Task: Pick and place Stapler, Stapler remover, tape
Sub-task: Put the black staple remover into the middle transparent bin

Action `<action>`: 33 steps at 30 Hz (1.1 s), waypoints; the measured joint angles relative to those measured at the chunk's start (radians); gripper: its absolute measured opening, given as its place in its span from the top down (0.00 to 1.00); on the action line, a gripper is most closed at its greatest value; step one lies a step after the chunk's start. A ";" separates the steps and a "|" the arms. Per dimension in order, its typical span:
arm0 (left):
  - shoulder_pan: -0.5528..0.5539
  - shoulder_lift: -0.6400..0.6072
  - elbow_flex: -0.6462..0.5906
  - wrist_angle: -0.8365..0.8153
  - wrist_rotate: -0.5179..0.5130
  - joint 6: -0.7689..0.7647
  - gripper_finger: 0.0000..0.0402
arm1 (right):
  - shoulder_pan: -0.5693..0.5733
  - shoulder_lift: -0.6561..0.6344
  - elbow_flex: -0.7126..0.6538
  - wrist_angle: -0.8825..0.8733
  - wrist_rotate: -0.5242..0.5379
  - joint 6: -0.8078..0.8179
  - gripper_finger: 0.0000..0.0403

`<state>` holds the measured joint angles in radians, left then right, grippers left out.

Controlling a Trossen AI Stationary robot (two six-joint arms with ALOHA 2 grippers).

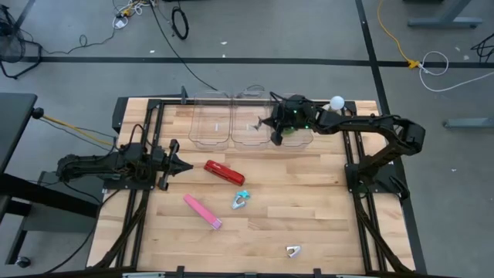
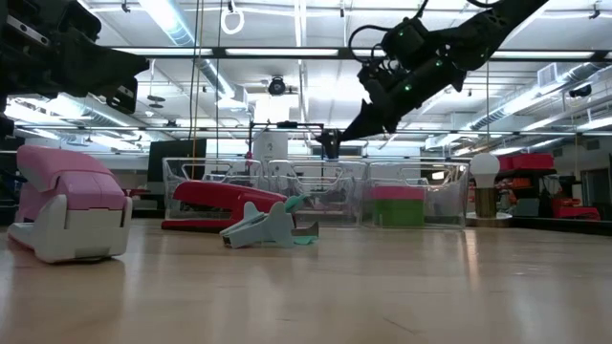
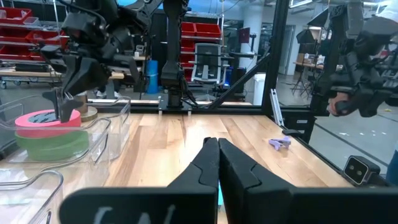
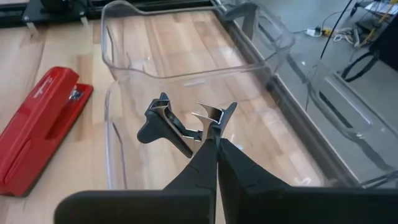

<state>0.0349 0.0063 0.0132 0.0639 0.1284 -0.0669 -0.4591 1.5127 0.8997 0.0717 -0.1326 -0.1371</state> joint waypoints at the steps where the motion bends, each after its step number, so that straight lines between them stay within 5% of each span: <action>1: 0.000 0.000 0.000 0.000 0.000 0.000 0.99 | 0.000 0.000 0.000 -0.006 0.000 -0.001 0.99; 12: 0.000 0.000 0.000 0.000 0.000 0.000 0.99 | 0.000 0.000 0.011 -0.055 0.000 -0.002 0.99; 33: 0.000 0.000 0.000 0.000 0.000 0.000 0.99 | -0.093 0.000 0.257 -0.314 0.011 -0.021 0.99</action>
<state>0.0350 0.0062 0.0134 0.0635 0.1284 -0.0666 -0.5517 1.5131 1.1572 -0.2427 -0.1214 -0.1577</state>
